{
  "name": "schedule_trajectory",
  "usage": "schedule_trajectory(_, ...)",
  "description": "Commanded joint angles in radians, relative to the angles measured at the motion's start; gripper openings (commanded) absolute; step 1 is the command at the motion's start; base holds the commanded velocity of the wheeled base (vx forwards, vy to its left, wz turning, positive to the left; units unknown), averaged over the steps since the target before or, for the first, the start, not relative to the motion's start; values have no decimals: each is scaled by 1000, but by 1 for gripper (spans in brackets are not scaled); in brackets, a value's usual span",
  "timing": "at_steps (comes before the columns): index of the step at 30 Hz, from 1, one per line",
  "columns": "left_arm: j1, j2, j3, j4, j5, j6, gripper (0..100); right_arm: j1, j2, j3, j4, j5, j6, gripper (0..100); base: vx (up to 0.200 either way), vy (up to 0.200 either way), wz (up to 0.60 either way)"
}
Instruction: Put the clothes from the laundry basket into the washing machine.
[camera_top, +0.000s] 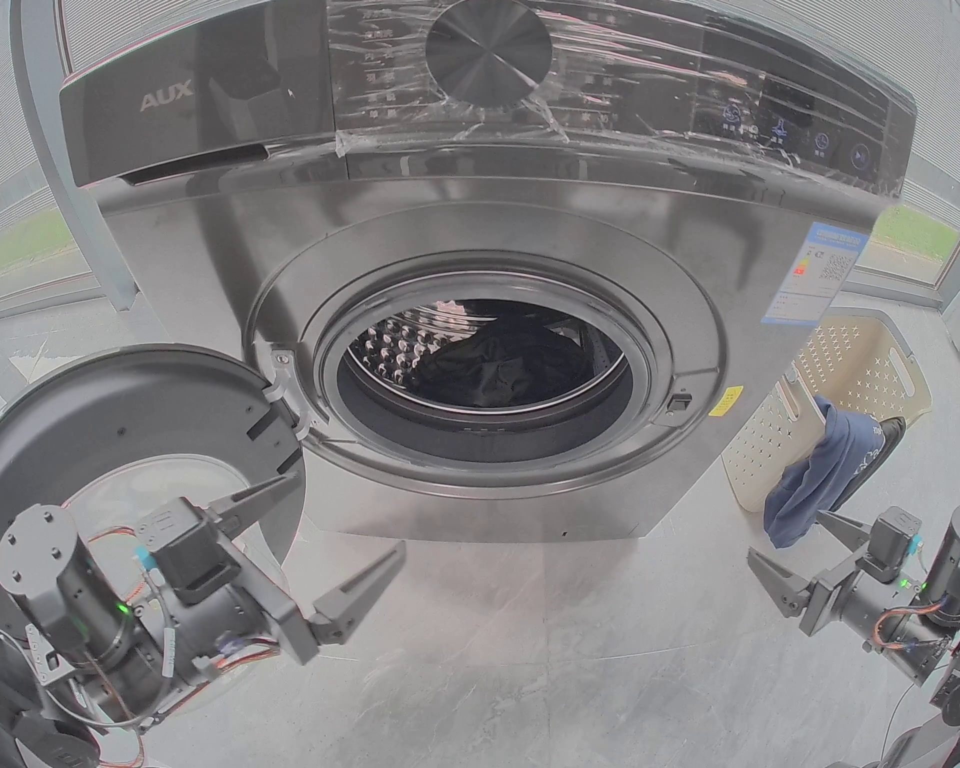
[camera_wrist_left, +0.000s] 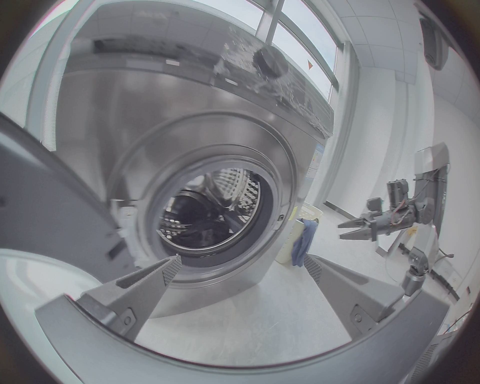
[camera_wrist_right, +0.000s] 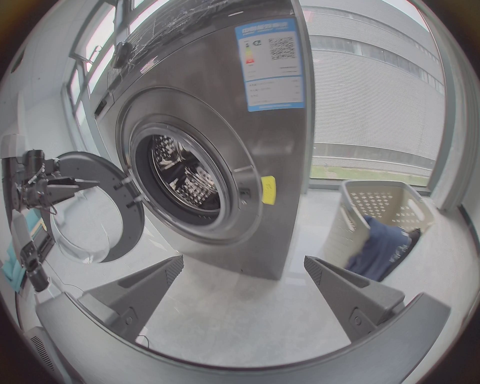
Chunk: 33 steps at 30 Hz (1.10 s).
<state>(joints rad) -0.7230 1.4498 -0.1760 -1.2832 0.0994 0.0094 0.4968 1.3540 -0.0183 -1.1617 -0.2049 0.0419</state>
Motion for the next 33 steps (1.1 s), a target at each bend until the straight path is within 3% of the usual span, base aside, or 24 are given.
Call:
schedule_trajectory(1,172,-272,156,8,-21,24,100,-95,-374,18,240,-87,1,100,-200,0,0)
schedule_trajectory(3,203,-318,176,31,-29,15,100,-103,-398,18,257,-87,1,100,-200,0,0)
schedule_trajectory(6,234,-414,174,131,-29,-12,100,-144,-575,18,402,-88,-2,100,-133,0,0)
schedule_trajectory(9,258,-542,174,297,-21,-28,100,-190,-721,18,563,-87,-10,100,0,0,0)
schedule_trajectory(10,263,-623,174,409,-23,-46,100,-211,-806,18,648,-83,-13,100,0,0,0)
schedule_trajectory(11,263,-640,174,430,-23,-52,100,-211,-823,18,663,-83,-14,100,0,0,0)
schedule_trajectory(12,263,-747,174,536,-24,-85,100,-225,-906,18,738,-80,-17,100,0,0,0)
schedule_trajectory(13,263,-758,174,545,-24,-86,100,-227,-914,18,744,-80,-19,100,0,0,0)
schedule_trajectory(16,264,-991,173,760,-23,-95,100,-281,-1046,8,856,-64,-25,100,0,0,0)
schedule_trajectory(21,336,-1164,173,976,-24,-117,100,-319,-1181,11,970,-44,-24,100,0,-160,0)
schedule_trajectory(24,402,-1194,173,1012,-29,-117,100,-334,-1254,17,1077,-41,-20,100,0,-67,0)
schedule_trajectory(28,462,-1232,173,1058,-30,-115,100,-339,-1257,17,1096,-42,24,100,0,0,0)
schedule_trajectory(30,540,-1293,176,1167,-41,-91,100,-340,-1256,17,1093,-54,33,100,0,0,0)
schedule_trajectory(32,616,-1362,174,1249,-105,-29,100,-350,-1254,15,1094,-53,12,100,0,0,0)
schedule_trajectory(33,631,-1367,173,1256,-121,-19,100,-357,-1253,15,1094,-48,1,100,0,0,0)
